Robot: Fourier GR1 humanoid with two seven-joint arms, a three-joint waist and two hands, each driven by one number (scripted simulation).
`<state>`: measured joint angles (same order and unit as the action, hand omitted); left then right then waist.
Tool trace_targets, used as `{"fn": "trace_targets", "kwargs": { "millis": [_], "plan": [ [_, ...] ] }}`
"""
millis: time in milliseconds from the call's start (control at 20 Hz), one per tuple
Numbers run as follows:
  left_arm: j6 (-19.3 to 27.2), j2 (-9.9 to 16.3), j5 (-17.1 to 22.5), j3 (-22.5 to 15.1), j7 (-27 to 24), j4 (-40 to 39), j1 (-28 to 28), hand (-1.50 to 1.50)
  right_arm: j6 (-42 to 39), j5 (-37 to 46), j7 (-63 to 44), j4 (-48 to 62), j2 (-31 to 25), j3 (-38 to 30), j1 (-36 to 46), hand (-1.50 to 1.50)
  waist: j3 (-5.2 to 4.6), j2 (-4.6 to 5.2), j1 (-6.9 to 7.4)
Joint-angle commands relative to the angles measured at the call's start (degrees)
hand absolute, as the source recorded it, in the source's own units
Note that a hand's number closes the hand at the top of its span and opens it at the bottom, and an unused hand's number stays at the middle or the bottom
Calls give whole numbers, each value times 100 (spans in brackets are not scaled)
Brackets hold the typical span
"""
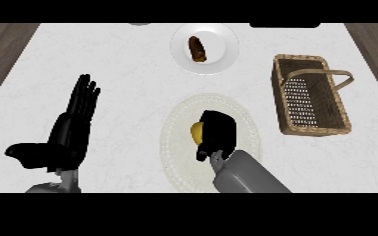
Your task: Pick the lemon from the placemat and place it in the basket
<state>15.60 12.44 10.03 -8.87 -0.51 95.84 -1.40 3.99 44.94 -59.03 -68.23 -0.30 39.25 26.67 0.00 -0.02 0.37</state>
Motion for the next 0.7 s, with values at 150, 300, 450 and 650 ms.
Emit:
{"fn": "trace_targets", "kwargs": {
  "millis": [150, 300, 450, 650],
  "plan": [
    [-119, -247, -218, -35, -129, 81, 226, 0, 26, -49, -54, 607, 29, 181, 401, 150, 0, 3, 13],
    [-206, -227, -266, 29, -99, 113, 281, 0, -72, 290, -420, -40, 28, 572, -32, 150, 0, -6, -17],
    [-95, -328, -411, -71, -73, 186, 197, 0, 244, -39, 136, 184, 28, 1191, 135, 150, 1, 2, 24],
    [-349, -267, -251, 130, -299, -233, 196, 0, 261, -12, 437, 9, 28, 1730, 232, 150, 0, 9, 32]
  ]
}}
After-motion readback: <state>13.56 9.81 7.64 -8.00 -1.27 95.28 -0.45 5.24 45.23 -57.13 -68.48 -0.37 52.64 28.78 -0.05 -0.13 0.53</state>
